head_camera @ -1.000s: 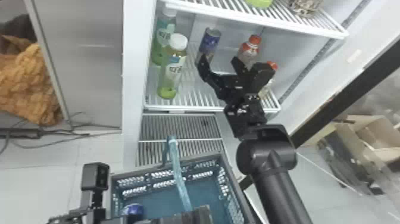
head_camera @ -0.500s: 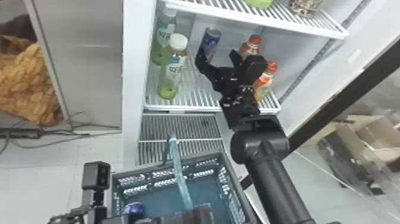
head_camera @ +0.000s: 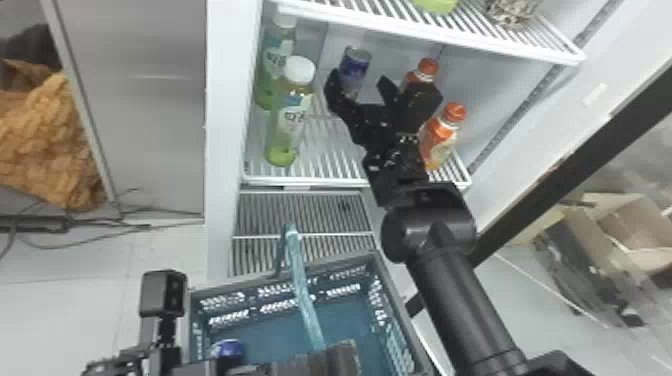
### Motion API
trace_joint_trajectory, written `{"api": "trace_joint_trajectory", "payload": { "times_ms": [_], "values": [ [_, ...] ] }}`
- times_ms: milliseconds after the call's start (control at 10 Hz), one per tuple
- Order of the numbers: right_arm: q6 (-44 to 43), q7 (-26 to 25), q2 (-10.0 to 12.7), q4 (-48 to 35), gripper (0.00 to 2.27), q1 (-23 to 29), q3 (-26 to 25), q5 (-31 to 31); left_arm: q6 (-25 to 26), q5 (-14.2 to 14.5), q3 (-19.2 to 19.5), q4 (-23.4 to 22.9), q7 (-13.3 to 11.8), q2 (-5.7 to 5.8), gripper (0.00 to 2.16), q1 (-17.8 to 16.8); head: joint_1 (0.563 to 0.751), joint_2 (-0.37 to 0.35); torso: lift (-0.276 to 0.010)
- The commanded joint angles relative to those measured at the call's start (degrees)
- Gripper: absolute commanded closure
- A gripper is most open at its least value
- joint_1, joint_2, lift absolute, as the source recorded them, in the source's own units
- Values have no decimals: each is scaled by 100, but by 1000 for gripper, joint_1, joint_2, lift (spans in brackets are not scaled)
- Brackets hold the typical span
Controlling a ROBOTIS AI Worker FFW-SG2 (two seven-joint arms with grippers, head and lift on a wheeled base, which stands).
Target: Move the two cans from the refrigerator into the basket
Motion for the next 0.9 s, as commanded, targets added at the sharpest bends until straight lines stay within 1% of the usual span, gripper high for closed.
{"api": "trace_joint_trajectory", "payload": {
  "times_ms": [0,400,500,600,700,800],
  "values": [
    [5,-47,-12,96,121,-98,102,-3,-8,10,0,0,0,0,1188,-4,695,-350,-276],
    [62,-153,-21,237,140,-253,239,20,35,-2,-11,0,0,0,1188,-18,695,-350,-276],
    [118,-170,-21,265,254,-281,251,20,35,-13,-11,0,0,0,1188,-32,695,-350,-276],
    [160,-179,-21,279,644,-309,251,31,35,-13,-11,0,0,0,1188,-32,695,-350,-276],
    [160,-179,-21,279,909,-295,251,20,49,-13,-11,0,0,0,1188,-32,695,-350,-276],
    [160,-179,-21,265,907,-309,251,20,63,-13,-11,0,0,0,1188,-32,695,-350,-276]
  ]
}}
